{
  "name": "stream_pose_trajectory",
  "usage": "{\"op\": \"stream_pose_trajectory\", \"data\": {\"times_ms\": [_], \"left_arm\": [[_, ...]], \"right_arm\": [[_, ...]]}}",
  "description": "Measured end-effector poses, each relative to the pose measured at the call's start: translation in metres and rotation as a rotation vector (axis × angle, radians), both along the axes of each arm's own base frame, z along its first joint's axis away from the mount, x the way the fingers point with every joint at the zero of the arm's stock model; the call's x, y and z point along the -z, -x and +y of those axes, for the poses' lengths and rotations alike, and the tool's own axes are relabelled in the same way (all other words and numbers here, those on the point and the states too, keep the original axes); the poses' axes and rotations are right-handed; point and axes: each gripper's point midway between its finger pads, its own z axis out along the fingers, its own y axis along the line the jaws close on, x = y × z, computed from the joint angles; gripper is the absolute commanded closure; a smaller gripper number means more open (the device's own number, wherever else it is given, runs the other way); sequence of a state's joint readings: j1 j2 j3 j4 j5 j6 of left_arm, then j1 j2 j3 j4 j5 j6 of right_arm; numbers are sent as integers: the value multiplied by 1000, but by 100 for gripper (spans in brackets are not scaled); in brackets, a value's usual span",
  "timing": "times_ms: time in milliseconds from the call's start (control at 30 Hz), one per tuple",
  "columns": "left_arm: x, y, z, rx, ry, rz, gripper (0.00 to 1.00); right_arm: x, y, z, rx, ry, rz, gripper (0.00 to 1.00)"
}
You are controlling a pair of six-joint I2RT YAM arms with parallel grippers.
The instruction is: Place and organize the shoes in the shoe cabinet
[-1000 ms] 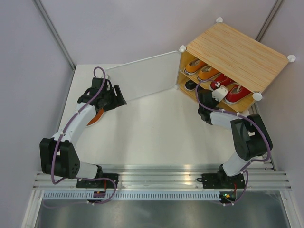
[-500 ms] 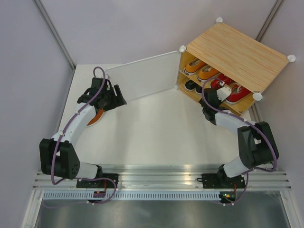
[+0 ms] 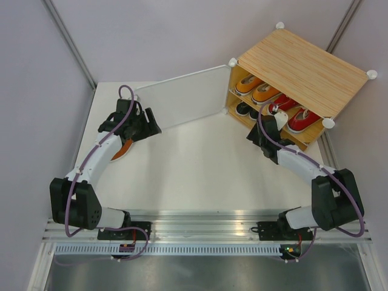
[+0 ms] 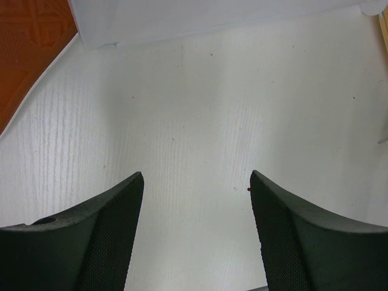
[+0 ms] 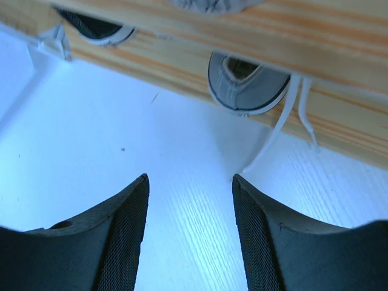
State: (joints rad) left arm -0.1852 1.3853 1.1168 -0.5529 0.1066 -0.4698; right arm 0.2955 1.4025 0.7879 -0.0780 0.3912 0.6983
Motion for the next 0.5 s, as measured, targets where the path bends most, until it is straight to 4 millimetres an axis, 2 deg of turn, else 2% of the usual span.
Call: {"op": "stream_pose_trajectory", "data": {"times_ms": [200,367,500], "left_arm": [[2,1,0,-2,-1,3,25],[10,5,3,-27,-1,25,25],[18,12,14,-93,2,43,25]], "right_arm": [[5,18,27,-187,-19,50,38],[-10,30,54,-371,-41,22,39],[-19,40,72,-504,-44,-4,39]]}}
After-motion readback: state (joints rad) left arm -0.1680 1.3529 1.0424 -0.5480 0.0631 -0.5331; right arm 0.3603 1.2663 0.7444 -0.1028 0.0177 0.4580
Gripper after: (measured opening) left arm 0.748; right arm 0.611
